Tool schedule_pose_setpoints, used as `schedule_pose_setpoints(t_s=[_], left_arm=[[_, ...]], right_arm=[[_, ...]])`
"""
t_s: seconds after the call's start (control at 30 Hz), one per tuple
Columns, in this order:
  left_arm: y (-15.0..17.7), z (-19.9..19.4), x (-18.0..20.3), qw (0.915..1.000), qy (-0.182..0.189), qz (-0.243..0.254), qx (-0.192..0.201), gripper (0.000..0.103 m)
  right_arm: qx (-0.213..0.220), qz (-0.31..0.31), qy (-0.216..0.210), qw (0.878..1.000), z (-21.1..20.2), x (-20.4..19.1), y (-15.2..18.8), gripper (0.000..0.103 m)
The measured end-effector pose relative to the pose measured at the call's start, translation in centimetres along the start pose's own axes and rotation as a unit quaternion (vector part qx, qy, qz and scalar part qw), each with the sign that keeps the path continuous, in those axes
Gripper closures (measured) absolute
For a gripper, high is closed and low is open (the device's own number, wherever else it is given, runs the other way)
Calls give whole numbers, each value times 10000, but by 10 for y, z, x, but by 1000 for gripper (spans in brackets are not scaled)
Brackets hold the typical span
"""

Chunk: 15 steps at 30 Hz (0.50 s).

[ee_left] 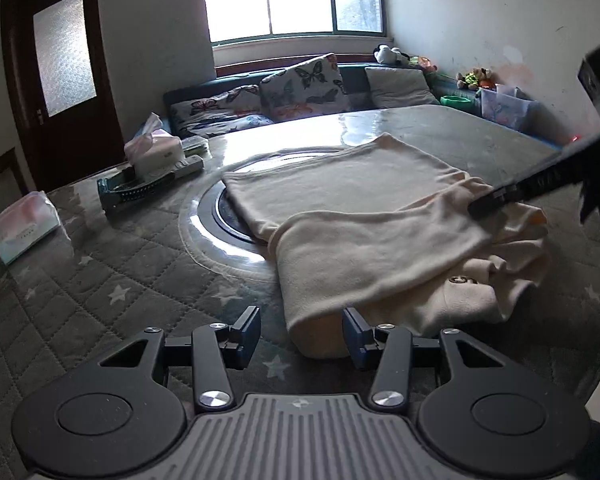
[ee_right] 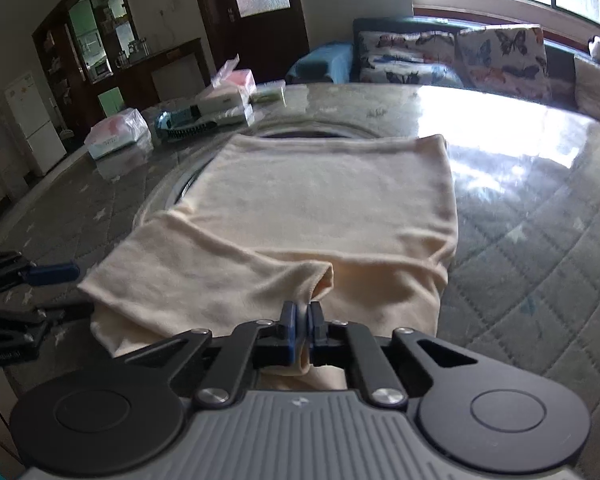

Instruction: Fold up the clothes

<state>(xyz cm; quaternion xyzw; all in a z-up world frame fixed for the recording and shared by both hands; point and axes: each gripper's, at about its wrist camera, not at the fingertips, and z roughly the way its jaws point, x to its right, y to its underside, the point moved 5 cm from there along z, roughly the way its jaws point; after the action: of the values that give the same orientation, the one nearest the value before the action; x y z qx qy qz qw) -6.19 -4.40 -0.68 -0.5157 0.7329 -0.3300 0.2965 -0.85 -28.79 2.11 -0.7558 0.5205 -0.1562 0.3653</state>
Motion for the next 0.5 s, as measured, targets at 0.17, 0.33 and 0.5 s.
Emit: schedule_pose_setpoints(t_s=[0.17, 0.33, 0.5], left_arm=[[3, 7, 6, 9998, -100, 176, -55, 61], [6, 9, 11, 9990, -198, 401, -25, 89], [9, 7, 18, 9978, -157, 641, 1, 95]], right_arm=[[156, -189, 129, 9996, -9, -5, -10, 99], [480, -502, 388, 9968, -32, -6, -30, 99], [319, -340, 588, 9972, -25, 9, -19, 99]])
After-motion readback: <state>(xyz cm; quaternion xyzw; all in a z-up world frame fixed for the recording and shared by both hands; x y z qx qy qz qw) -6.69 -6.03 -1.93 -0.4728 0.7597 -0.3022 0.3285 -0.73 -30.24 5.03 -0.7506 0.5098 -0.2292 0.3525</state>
